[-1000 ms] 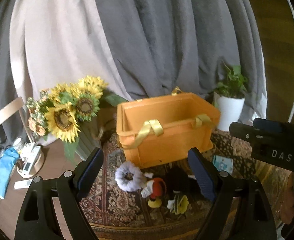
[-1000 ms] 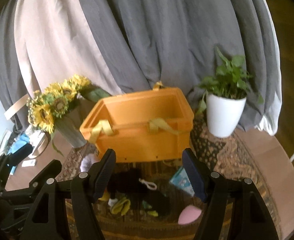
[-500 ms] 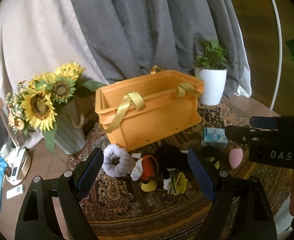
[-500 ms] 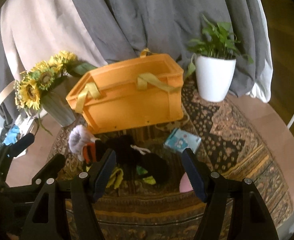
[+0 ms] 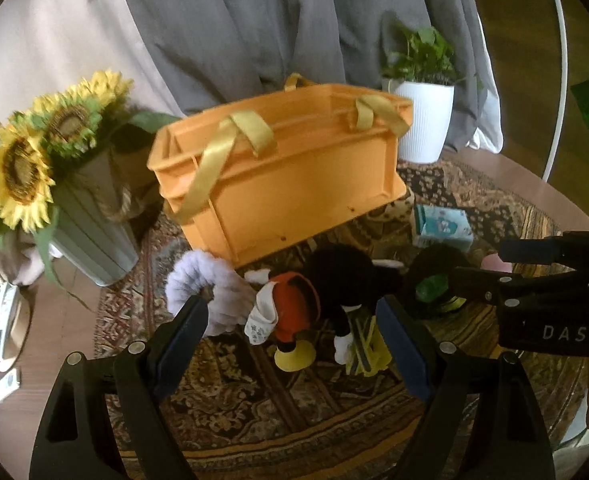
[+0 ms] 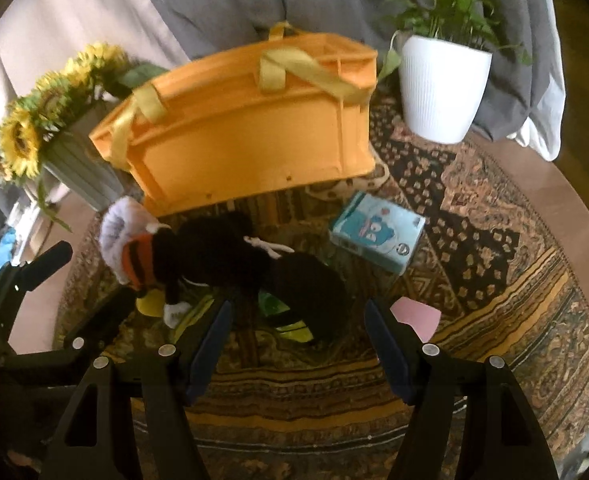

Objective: Organize soft objects
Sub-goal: 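Grasp the black-and-red mouse plush with both tools and lift it, then carry the mouse plush over the orange crate and lower it inside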

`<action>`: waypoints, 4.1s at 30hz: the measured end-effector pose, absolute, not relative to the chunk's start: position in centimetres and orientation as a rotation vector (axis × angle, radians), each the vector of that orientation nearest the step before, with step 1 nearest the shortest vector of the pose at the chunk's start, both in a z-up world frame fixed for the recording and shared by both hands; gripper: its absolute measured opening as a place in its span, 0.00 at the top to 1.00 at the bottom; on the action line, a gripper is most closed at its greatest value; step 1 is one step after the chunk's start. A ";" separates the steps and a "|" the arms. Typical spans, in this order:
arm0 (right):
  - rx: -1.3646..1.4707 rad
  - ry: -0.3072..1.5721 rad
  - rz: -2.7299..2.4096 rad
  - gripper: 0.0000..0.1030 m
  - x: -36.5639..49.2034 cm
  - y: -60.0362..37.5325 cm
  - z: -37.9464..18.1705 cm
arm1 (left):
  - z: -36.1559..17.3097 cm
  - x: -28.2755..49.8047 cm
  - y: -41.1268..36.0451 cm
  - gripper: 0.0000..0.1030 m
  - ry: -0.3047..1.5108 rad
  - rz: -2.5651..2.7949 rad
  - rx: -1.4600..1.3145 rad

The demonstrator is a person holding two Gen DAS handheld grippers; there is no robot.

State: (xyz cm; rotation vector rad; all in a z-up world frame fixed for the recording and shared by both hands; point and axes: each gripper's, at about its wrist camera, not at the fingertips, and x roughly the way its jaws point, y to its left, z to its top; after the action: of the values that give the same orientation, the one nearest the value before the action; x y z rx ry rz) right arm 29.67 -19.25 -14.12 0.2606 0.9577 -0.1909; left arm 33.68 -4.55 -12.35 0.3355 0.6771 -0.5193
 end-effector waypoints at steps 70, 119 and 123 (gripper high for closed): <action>0.149 0.638 0.060 0.39 27.7 -22.0 -2.7 | -3.1 28.7 -6.1 0.52 0.477 -0.248 0.107; 0.150 0.648 0.084 0.39 47.3 -25.8 -1.1 | 0.7 45.7 -8.8 0.53 0.390 -0.230 0.102; 0.159 0.707 0.089 0.39 49.6 -26.3 -2.9 | -0.5 47.8 -9.5 0.53 0.426 -0.231 0.121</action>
State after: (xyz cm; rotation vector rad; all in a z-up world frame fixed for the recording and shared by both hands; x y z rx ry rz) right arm 49.64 -26.34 -2.94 0.1593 0.7065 0.0887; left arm 47.80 -9.52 -0.51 0.1211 0.4262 -0.2314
